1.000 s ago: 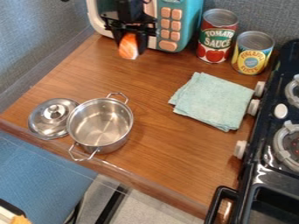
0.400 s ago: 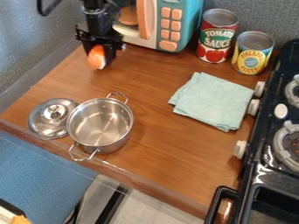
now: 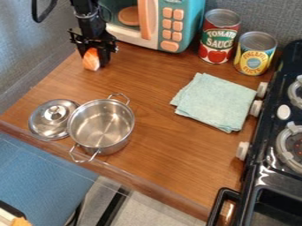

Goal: Move the sushi top to the top left side of the table

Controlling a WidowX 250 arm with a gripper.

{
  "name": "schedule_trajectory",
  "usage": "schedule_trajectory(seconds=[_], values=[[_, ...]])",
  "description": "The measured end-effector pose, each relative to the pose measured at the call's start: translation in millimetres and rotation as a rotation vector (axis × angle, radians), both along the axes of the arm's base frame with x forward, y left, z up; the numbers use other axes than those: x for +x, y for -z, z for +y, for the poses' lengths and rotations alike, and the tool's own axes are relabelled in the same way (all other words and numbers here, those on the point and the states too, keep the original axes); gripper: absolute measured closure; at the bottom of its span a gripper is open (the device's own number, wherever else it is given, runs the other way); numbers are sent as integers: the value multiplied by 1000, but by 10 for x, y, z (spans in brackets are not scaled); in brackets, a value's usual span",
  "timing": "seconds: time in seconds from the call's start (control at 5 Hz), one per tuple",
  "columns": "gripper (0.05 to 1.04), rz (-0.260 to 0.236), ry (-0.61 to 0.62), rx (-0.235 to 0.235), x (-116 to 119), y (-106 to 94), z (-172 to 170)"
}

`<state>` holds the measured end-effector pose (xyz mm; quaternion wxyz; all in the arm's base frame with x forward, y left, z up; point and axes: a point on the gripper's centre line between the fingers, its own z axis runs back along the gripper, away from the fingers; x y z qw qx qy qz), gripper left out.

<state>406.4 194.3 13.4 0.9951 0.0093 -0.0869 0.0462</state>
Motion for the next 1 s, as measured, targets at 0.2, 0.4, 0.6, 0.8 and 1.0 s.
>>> schedule_trajectory(seconds=[0.2, 0.4, 0.6, 0.8, 1.0], values=[[138, -12, 23, -35, 0, -16, -27], [77, -3, 21, -67, -19, -43, -42], [81, -21, 20, -61, 46, -197, -28], [83, -39, 28, -41, 67, -382, -63], [83, -11, 24, -32, 28, -384, -87]])
